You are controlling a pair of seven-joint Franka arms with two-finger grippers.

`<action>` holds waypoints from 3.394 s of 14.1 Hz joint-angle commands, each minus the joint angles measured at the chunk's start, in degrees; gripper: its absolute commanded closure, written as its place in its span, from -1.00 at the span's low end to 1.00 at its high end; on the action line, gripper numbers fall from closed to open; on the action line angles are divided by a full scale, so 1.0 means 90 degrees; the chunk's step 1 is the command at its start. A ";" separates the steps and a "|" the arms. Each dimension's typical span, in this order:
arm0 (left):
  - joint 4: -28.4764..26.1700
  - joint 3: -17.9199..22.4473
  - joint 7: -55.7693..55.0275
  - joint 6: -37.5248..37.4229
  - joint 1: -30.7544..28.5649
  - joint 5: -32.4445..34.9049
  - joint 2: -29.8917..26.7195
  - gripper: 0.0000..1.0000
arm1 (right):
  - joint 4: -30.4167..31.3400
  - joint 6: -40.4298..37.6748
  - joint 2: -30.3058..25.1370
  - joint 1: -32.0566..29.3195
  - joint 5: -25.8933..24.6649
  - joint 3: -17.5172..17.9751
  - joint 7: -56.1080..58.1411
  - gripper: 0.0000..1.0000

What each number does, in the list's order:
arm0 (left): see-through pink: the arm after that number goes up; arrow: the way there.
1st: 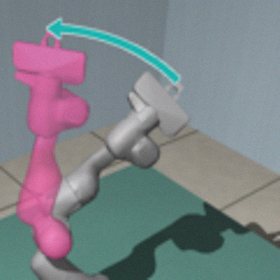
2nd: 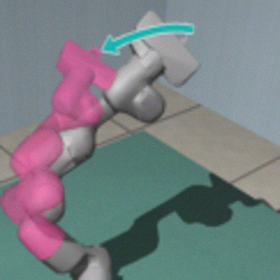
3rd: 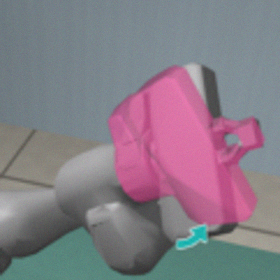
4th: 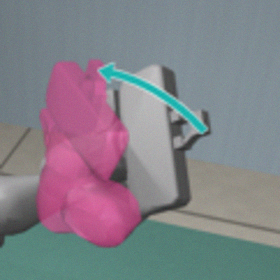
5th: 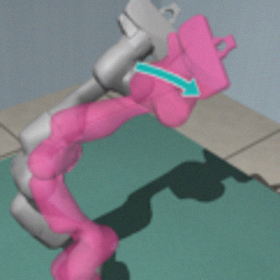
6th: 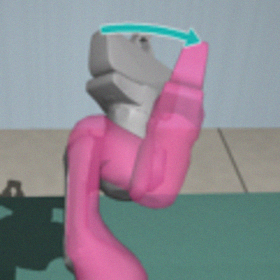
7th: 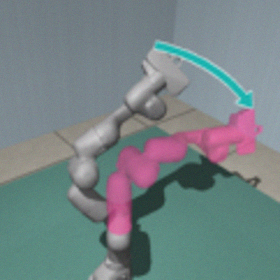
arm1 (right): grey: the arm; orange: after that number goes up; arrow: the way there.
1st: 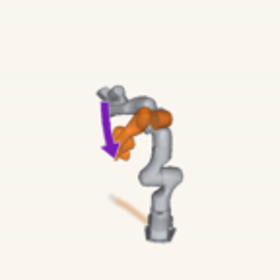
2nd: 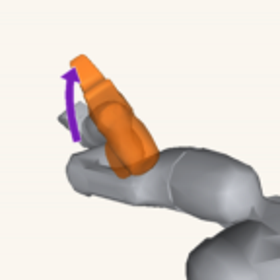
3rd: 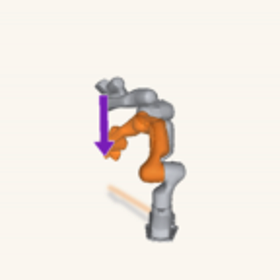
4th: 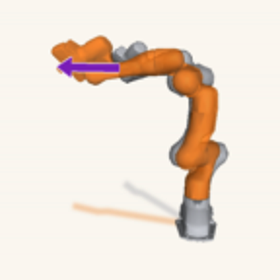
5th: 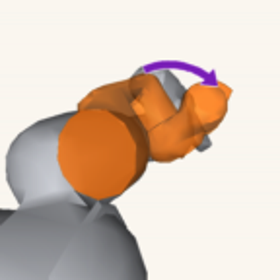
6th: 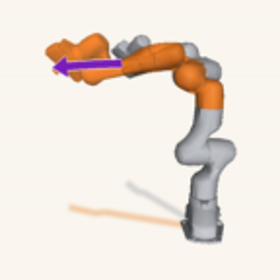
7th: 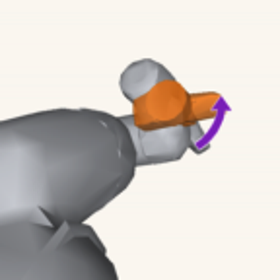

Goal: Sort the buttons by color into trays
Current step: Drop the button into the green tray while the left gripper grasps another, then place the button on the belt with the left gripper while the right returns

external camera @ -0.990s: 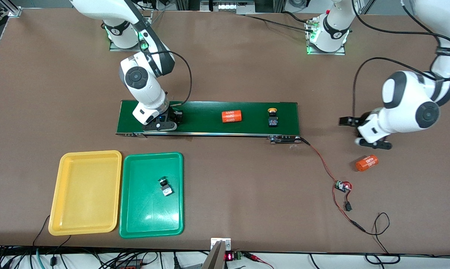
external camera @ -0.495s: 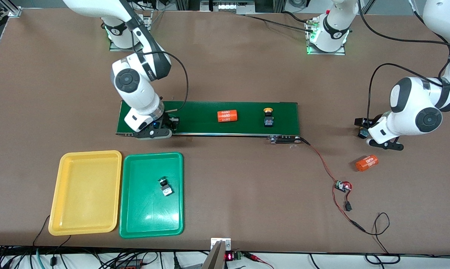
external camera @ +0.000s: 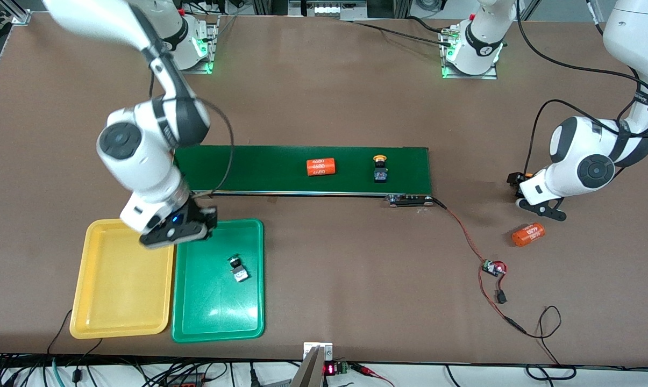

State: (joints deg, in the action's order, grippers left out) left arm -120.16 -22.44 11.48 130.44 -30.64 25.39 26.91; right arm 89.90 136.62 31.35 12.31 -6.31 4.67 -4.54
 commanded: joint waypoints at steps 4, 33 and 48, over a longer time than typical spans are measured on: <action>-0.0134 -0.0056 0.0326 0.0224 -0.0434 0.0178 0.0174 -1.00 | -0.0663 0.1761 0.1379 -0.0216 0.0106 0.0125 0.0689 1.00; -0.0067 -0.1325 -0.2408 -0.0489 0.2389 -0.2908 -0.0950 0.81 | 0.2325 0.0215 -0.1342 -0.0412 0.0155 0.0135 0.0028 -1.00; 0.0302 -0.0693 -0.2526 -0.0333 0.2135 -0.2743 -0.1507 -1.00 | 0.3496 -0.1157 -0.2827 0.0906 0.0799 0.0281 -0.2794 -1.00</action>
State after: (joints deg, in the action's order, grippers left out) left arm -118.34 -31.05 -12.51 128.73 -9.53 0.57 16.04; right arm 115.64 124.02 10.72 19.59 0.08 7.02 -26.16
